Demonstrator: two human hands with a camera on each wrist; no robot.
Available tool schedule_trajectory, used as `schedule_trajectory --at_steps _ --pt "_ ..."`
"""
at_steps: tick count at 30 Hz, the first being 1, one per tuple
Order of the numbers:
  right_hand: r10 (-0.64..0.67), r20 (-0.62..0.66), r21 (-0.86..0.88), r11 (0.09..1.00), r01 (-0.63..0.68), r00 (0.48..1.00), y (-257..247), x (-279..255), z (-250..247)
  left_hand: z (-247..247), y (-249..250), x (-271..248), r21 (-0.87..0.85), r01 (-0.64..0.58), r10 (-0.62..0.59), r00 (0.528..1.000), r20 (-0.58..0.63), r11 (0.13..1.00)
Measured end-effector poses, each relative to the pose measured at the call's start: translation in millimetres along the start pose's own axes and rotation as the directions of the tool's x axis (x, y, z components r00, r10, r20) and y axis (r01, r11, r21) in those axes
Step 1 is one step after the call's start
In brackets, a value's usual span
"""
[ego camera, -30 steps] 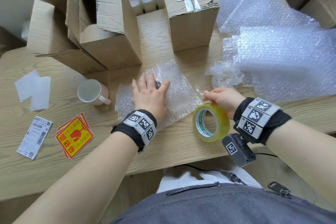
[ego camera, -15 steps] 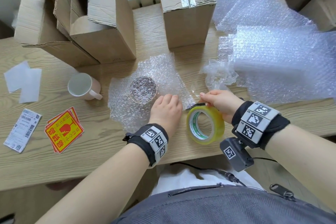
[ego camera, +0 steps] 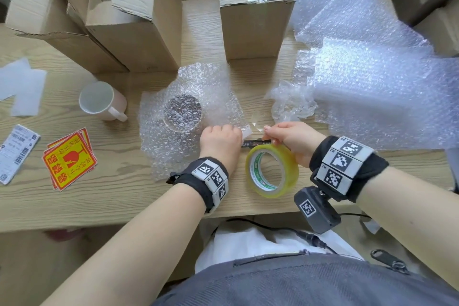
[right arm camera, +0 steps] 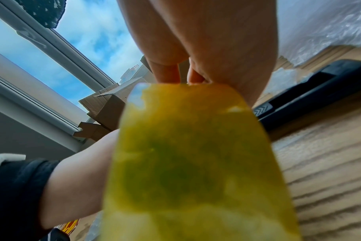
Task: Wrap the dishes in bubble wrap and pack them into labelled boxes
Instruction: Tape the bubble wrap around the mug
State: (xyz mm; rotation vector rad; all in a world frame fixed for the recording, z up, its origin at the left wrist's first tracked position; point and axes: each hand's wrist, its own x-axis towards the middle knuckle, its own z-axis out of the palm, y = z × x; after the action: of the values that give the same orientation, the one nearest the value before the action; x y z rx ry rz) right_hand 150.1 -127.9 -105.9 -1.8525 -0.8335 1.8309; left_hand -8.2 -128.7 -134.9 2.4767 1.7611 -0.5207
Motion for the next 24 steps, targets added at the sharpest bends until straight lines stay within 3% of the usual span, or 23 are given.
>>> schedule_trajectory --at_steps 1,4,10,14,18,22,24 --pt "-0.007 0.005 -0.011 1.0 0.007 1.0 0 0 -1 -4 0 -1 -0.018 -0.001 0.002 0.999 0.035 1.0" --pt "-0.024 0.017 -0.029 0.999 0.025 1.0 0 0 0 -6 -5 -4 -0.028 -0.004 0.002 0.999 -0.05 1.0" --pt "-0.039 0.031 -0.075 0.996 0.041 0.999 -5 0 6 -23 -18 -19 -0.007 0.097 -0.098 0.991 -0.095 0.995" --pt "-0.082 0.044 -0.108 0.99 0.086 0.996 -9 4 16 -26 -26 -23 -0.118 0.148 -0.164 0.977 -0.135 0.982" --pt "-0.116 0.07 -0.159 0.979 0.126 0.991 -16 4 25 -20 -33 -26 -0.237 0.197 -0.247 0.947 -0.206 0.951" --pt "-0.131 0.075 -0.183 0.973 0.143 0.989 -18 6 32 -16 -41 -28 -0.399 0.217 -0.352 0.885 -0.304 0.891" --pt "-0.138 0.085 -0.177 0.972 0.152 0.987 -20 6 35 -19 -43 -29 -0.467 0.261 -0.416 0.869 -0.268 0.845"
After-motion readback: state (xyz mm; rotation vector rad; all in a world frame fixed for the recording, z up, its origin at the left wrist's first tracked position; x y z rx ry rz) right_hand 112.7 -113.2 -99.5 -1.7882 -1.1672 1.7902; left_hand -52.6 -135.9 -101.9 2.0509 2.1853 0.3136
